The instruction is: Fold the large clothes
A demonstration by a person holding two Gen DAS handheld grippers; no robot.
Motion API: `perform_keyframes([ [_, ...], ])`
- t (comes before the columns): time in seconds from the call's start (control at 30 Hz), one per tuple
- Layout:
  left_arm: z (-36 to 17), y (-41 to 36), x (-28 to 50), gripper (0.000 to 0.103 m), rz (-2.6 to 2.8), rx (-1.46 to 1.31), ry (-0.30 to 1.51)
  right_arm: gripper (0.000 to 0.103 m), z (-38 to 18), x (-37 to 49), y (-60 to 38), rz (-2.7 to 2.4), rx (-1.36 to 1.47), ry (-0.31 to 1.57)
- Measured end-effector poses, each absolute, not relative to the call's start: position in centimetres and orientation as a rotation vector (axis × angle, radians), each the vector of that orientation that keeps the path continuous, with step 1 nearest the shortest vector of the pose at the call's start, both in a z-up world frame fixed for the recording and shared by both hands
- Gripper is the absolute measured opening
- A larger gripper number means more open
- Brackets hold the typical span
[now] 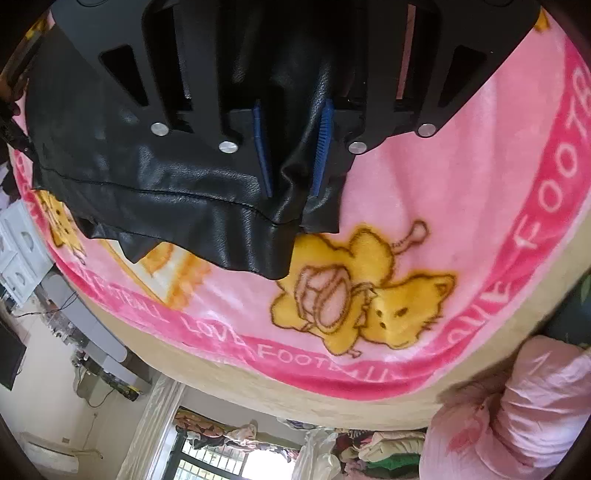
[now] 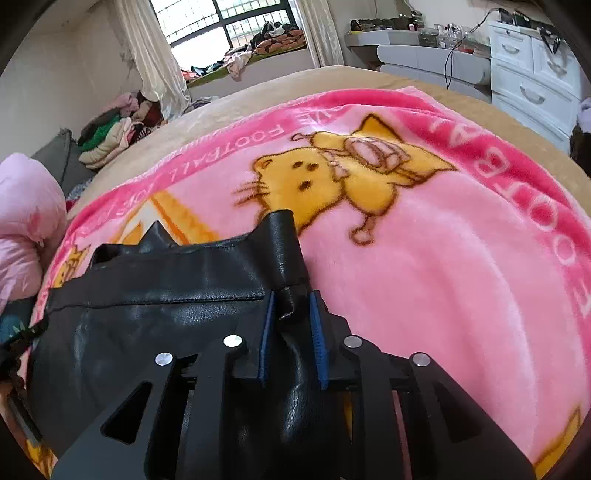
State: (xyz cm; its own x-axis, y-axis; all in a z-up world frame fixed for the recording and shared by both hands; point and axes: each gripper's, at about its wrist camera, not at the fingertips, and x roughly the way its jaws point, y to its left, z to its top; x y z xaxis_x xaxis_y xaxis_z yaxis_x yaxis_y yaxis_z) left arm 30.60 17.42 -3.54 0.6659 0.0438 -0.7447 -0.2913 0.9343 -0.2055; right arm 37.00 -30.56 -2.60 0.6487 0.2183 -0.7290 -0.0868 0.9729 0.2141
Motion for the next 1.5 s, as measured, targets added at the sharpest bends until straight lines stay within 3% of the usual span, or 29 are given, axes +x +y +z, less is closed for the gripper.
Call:
perform_keyframes([
  [0.1,-3.2,17.4,30.3,0.032,0.227,-0.296,0.835,0.062,-2.9,36.3,-31.8,0.132,0.215,0.886],
  [0.17,-2.9,17.5,30.1,0.036,0.233,-0.292,0.835,0.066,-2.7,35.5,-32.9,0.155,0.280,0.883],
  [0.23,-2.5,17.6,29.7,0.049,0.245,-0.274,0.838,0.077,-2.3,34.0,-33.6,0.165,0.299,0.873],
  [0.27,-2.3,17.6,29.5,0.052,0.248,-0.265,0.840,0.078,-2.1,33.3,-33.7,0.183,0.300,0.871],
  [0.33,-2.0,17.6,29.0,0.068,0.249,-0.263,0.843,0.084,-1.9,31.8,-33.8,0.229,0.320,0.878],
  [0.43,-1.9,18.2,27.7,0.082,0.235,-0.326,0.838,0.086,-1.8,29.5,-33.8,0.300,0.352,0.885],
  [0.5,-2.1,18.6,27.0,0.086,0.202,-0.384,0.847,0.086,-1.8,28.5,-33.6,0.328,0.367,0.888],
  [0.77,-4.0,18.0,25.0,0.090,0.137,-0.475,0.933,0.082,-3.4,26.3,-33.9,0.391,0.418,0.940],
  [0.8,-4.3,18.1,24.7,0.091,0.135,-0.499,0.937,0.079,-3.5,26.2,-34.0,0.401,0.426,0.939],
  [0.87,-4.8,18.3,24.3,0.090,0.115,-0.570,0.940,0.064,-3.8,26.2,-34.3,0.436,0.459,0.944],
  [0.93,-5.6,18.1,24.0,0.072,0.057,-0.658,0.951,0.051,-4.2,26.4,-34.6,0.451,0.501,0.952],
  [1.1,-5.0,17.0,23.2,0.058,0.072,-0.627,0.943,0.038,-3.7,26.0,-34.9,0.469,0.501,0.951],
  [1.37,-3.8,15.5,21.3,0.056,0.081,-0.563,0.955,0.037,-2.8,24.7,-34.9,0.433,0.383,0.961],
  [1.5,-3.5,15.2,20.6,0.056,0.081,-0.543,0.946,0.049,-2.3,24.0,-34.5,0.388,0.320,0.961],
])
